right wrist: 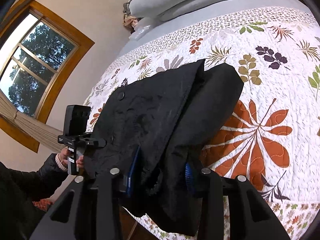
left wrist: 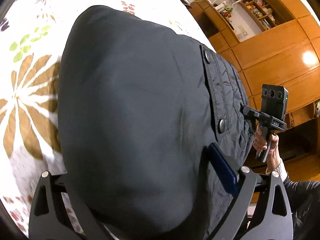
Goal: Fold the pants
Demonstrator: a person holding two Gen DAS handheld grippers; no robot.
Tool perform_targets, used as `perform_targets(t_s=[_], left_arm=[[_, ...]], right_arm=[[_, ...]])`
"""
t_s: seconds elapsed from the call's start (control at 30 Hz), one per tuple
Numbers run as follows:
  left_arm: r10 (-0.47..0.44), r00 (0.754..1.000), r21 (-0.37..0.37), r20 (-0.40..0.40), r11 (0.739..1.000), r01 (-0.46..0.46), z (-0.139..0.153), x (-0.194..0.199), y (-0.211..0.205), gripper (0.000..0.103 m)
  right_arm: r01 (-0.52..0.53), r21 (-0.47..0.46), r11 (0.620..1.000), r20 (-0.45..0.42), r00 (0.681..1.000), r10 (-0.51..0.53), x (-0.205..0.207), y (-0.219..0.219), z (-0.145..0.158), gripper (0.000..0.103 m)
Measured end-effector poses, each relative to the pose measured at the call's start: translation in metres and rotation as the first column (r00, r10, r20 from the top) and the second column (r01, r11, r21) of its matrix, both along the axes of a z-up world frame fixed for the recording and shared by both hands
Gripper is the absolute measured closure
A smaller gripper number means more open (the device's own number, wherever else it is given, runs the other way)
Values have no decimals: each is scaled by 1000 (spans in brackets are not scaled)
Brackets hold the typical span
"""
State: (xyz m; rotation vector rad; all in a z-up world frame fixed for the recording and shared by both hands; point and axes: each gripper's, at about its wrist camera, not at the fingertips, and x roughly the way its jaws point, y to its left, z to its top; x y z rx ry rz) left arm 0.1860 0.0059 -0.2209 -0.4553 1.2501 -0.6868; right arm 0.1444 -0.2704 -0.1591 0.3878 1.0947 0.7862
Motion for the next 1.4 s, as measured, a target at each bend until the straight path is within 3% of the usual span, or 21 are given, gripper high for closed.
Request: perform_targets(t_s=[0.53,0.93,1.4], left_arm=[[-3,998,106,68,994,-4,17,31,13,9],[6,994,167,113,986,-25,16,65,51,9],[-5,991,218,136,976,-25,6,50,83,8]], right_arm=[[40,-11,999,62,997,-39,54,4,14,63],[50,12,999,68,996,-50,119,15,-2,63],[82,49,995,46,995,-84,119,3,-22,62]])
